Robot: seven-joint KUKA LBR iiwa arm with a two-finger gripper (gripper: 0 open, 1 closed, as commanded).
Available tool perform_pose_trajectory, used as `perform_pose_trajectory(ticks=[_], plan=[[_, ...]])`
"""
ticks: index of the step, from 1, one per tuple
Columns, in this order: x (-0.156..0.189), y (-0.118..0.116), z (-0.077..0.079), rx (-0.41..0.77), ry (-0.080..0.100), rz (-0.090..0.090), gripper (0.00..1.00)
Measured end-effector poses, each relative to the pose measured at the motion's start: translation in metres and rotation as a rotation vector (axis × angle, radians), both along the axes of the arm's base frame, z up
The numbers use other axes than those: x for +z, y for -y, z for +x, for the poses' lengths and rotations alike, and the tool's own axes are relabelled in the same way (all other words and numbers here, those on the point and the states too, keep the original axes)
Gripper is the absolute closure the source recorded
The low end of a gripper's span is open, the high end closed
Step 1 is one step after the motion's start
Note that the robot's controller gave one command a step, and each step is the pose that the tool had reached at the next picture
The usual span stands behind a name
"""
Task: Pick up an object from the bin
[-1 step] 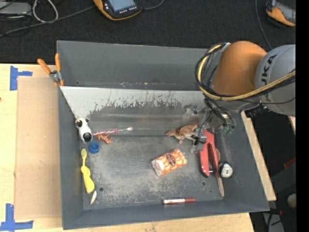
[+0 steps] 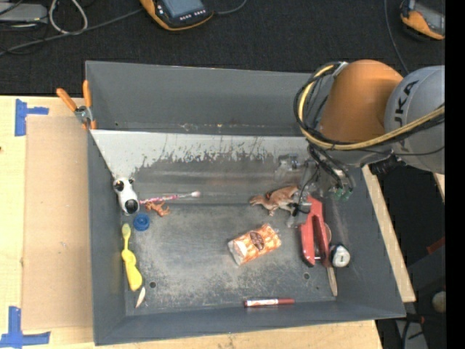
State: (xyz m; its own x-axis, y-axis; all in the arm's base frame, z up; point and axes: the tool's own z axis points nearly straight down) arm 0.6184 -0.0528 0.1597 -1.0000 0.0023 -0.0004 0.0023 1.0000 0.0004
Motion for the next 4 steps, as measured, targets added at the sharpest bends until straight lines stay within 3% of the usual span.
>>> perform_pose_trajectory(ticks=[1,2,3,4], plan=[[-0.079,-0.021,-0.046,0.086,0.000,0.000,0.00],[-0.077,-0.027,-0.055,0.114,0.004,0.000,0.00],[-0.060,-0.056,-0.068,0.156,-0.006,0.004,0.00],[-0.080,-0.052,-0.052,0.103,0.004,0.002,0.00]])
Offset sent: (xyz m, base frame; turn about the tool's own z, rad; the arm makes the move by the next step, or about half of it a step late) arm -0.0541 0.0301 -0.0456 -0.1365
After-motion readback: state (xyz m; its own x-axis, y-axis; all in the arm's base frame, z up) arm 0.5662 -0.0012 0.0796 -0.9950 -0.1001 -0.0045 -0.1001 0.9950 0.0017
